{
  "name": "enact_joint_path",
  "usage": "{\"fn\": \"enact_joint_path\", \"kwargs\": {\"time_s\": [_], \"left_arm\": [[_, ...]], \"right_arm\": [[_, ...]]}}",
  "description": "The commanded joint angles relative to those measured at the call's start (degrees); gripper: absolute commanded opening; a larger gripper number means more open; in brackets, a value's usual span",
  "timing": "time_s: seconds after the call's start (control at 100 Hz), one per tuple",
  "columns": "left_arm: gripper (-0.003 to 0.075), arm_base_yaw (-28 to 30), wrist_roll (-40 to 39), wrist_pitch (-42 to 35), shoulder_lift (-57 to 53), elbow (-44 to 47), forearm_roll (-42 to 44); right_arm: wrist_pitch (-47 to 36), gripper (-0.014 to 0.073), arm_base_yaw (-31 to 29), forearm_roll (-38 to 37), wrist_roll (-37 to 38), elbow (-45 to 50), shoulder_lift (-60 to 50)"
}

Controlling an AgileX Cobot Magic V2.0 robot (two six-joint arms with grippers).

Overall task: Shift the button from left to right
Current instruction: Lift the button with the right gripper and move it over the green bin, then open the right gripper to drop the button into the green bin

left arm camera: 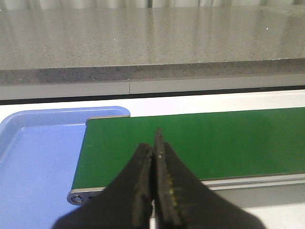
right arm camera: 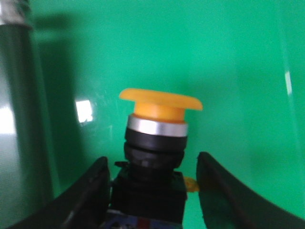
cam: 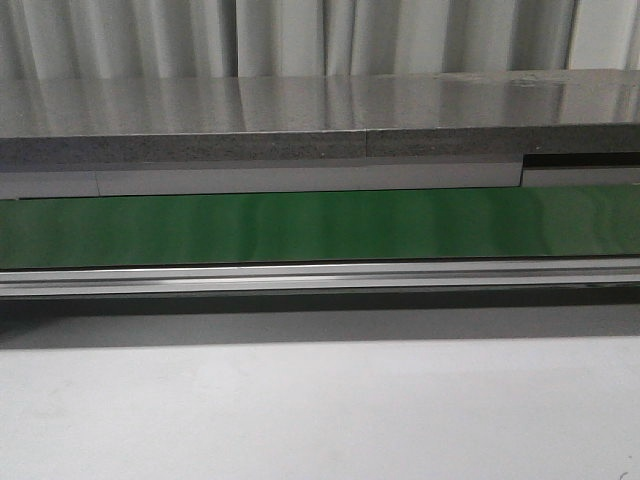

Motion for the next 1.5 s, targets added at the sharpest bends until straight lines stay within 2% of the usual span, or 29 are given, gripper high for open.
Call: {"fn": "enact_joint_path", "kwargs": {"time_s": [0.0,0.51,0.58,0.75,0.82,1.08,1.27,1.49], "left_arm": [[-0.0021,-0.39,0.14,-4.71,0.29,-1.58,-0.71],[-0.0020,-0.39,0.14,-4.71,0.29,-1.58,-0.71],[-0.0020,-0.39,0.14,-4.71,0.29,-1.58,-0.71],[-0.0020,-0.39,0.14,-4.71,0.29,-1.58,-0.71],[-0.0021,-0.39,0.14,-4.71,0.29,-1.58,-0.71],[-0.0021,-0.39,0.14,-4.71,0.29,-1.58,-0.71],[-0.0021,-0.39,0.14,-4.71,0.29,-1.58,-0.71],[-0.0020,-0.39,0.14,-4.71,0.29,-1.58,-0.71]], "right_arm": [[-0.71,0.0099,-0.39,-0.56,-1.72,-1.89,-0.75],[-2.64,0.0113,-0.39,3.48,-1.89,-1.82,3.10],[-2.75,0.0183,-0.39,3.48,-1.89,-1.82,3.10],[-2.75,0.0484,-0.39,3.48,-1.89,-1.82,3.10],[-2.75,0.0549,-0.39,3.48,-1.89,-1.82,3.10],[-2.59,0.0556,-0.46,2.72,-1.75,-1.82,2.78],[-3.68,0.0552,-0.46,1.18,2.03,-1.88,-0.76],[-7.60,0.0550,0.84,7.11,2.32,-1.88,-7.03]]}}
